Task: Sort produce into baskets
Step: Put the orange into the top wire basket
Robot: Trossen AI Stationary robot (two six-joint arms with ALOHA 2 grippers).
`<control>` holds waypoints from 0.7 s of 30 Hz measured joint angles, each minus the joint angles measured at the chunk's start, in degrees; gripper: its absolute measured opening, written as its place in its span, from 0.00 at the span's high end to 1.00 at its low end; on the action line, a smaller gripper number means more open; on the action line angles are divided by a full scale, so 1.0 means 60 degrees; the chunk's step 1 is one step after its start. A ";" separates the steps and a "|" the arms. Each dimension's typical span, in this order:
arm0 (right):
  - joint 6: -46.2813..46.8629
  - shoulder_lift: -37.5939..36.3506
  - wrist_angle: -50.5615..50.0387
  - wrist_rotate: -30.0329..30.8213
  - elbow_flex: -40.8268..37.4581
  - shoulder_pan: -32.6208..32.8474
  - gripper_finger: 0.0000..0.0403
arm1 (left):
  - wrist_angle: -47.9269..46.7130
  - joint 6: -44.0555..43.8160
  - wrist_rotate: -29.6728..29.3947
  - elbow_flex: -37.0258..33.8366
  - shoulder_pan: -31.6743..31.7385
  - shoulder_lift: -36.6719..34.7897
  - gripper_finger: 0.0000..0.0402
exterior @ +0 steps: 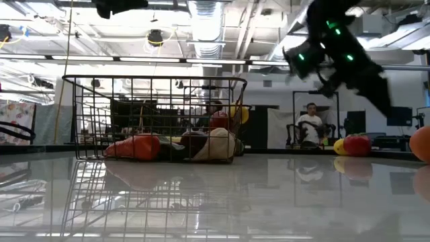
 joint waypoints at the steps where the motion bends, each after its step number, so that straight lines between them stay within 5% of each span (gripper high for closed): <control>1: 0.0110 0.0005 -0.0023 -0.0027 -0.0293 -0.0015 0.21 | -0.0002 -0.0034 0.0051 0.0000 0.0000 -0.0002 0.31; 13: 0.0384 0.0005 0.0332 -0.0560 -0.2010 -0.0033 0.21 | -0.0004 -0.0060 0.0195 0.0000 0.0000 0.0001 0.31; 21: 0.0143 0.0018 0.2725 -0.1535 -0.1927 0.0227 0.21 | 0.0027 -0.0019 0.0194 0.0000 0.0000 0.0001 0.31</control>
